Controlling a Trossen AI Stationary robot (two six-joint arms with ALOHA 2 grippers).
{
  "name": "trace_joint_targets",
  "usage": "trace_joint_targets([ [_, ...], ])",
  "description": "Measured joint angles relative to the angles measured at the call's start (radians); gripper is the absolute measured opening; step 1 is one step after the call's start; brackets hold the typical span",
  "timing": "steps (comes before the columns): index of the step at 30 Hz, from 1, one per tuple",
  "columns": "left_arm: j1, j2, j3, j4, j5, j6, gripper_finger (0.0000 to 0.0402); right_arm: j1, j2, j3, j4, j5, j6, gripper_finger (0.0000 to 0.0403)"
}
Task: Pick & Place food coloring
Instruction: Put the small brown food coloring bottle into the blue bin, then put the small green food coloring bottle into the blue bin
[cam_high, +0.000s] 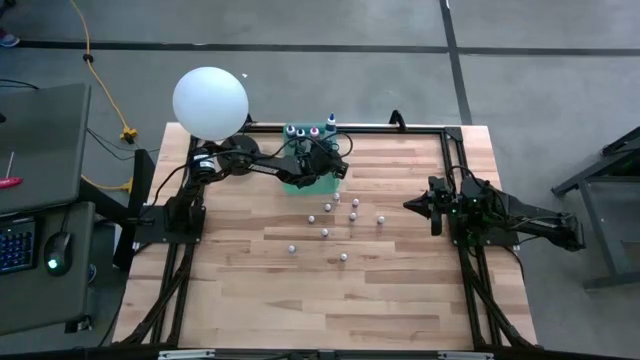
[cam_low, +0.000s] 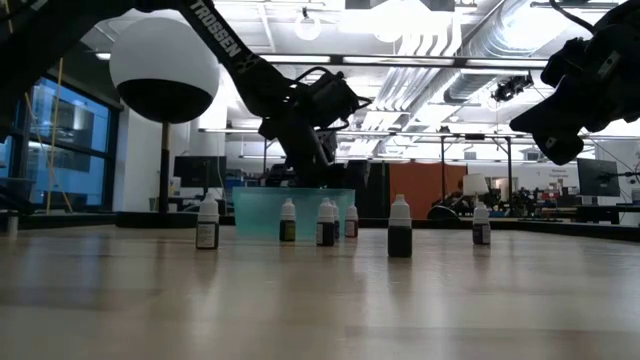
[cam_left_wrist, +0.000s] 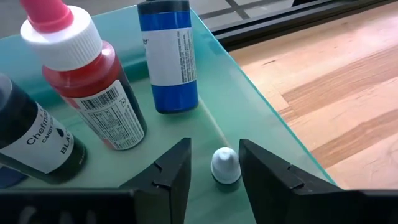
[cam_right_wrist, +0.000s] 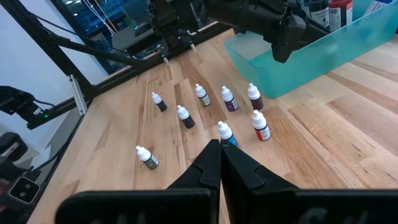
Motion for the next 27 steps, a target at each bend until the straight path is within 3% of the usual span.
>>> trace_joint_targets([
  [9, 0.000, 0.000, 0.004, -0.002, -0.006, 0.015, 0.0134, 0.000, 0.000, 0.000, 0.000, 0.000, -0.001, 0.0000],
  [19, -0.001, 0.000, 0.108, -0.004, 0.009, 0.169, 0.0134, 0.000, 0.000, 0.000, 0.000, 0.000, 0.000, 0.0000],
  [27, -0.009, 0.000, 0.232, -0.161, -0.003, 0.224, 0.0134, 0.000, 0.000, 0.000, 0.000, 0.000, -0.001, 0.0000],
])
